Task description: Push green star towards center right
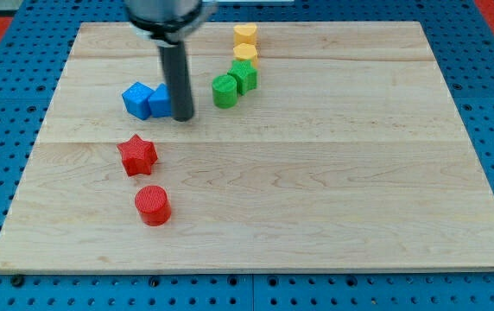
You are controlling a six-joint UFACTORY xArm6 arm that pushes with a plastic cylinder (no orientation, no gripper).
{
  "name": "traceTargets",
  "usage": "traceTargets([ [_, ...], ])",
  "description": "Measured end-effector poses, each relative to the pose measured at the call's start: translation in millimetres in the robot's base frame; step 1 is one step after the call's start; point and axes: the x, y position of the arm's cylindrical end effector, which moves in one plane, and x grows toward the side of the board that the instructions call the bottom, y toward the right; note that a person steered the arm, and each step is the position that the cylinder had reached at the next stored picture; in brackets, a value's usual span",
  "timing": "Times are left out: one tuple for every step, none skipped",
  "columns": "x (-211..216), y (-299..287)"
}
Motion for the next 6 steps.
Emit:
traceTargets([
  [-24.0,-6.9],
  [-31.7,1.9],
  [-56.1,-1.5],
  [-93.7,21.3],
  [-91.7,84.3],
  [-46.4,134.4],
])
